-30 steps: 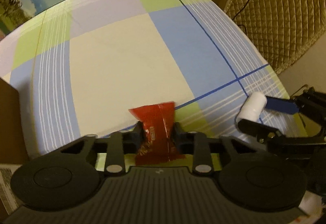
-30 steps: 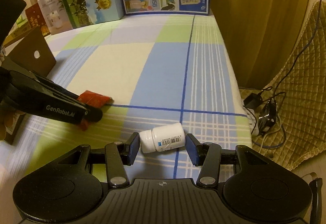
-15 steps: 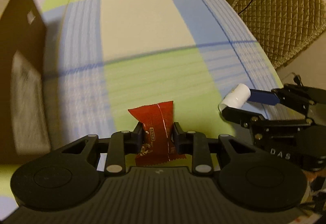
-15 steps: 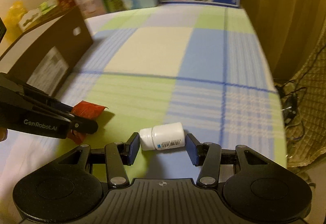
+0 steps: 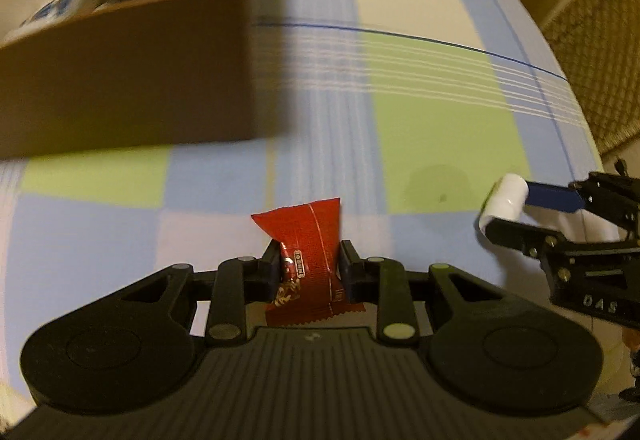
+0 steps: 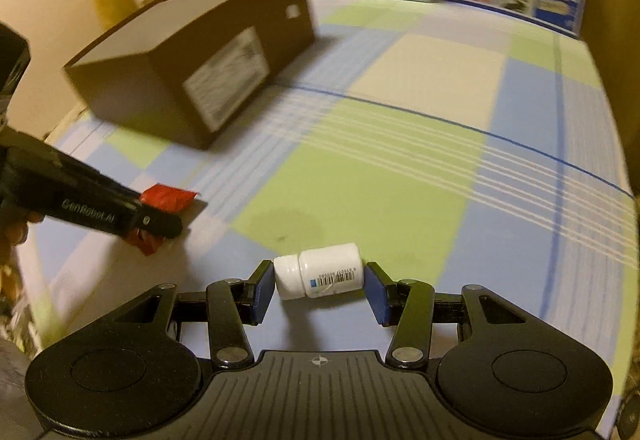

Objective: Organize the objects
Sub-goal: 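Lift and carry the red packet and pill bottle over the brown box with both tools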

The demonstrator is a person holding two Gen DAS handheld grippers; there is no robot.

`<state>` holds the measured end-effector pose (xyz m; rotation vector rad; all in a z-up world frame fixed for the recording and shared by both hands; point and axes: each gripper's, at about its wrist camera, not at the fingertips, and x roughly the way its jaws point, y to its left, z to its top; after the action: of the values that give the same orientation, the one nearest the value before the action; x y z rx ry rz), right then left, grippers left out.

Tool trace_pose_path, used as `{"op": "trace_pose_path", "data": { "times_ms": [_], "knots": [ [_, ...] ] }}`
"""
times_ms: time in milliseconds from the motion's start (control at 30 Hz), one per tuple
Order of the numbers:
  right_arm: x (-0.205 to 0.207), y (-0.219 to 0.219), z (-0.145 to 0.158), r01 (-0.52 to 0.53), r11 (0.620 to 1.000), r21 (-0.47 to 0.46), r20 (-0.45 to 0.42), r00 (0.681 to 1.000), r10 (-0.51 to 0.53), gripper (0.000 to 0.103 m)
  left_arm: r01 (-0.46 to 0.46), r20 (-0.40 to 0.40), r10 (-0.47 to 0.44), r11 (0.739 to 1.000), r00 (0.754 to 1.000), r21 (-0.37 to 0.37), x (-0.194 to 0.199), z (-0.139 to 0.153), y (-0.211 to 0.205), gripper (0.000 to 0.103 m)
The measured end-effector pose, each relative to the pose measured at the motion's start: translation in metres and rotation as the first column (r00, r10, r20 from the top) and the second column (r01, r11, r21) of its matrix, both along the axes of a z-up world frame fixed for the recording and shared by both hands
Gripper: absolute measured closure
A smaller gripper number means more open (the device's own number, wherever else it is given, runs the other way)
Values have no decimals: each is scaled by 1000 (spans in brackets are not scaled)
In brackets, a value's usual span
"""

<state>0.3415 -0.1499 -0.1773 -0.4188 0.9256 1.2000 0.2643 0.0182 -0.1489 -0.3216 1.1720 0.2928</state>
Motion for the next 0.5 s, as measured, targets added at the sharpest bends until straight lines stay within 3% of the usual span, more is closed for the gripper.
{"op": "trace_pose_path", "data": {
  "times_ms": [267, 500],
  "knots": [
    [-13, 9, -4, -26, 1000, -8, 45, 999, 26, 56, -108, 21, 108, 994, 994, 1, -30, 1, 11, 78],
    [-14, 14, -4, -30, 999, -12, 73, 997, 31, 57, -126, 48, 126, 992, 991, 10, -33, 1, 7, 78]
  ]
}}
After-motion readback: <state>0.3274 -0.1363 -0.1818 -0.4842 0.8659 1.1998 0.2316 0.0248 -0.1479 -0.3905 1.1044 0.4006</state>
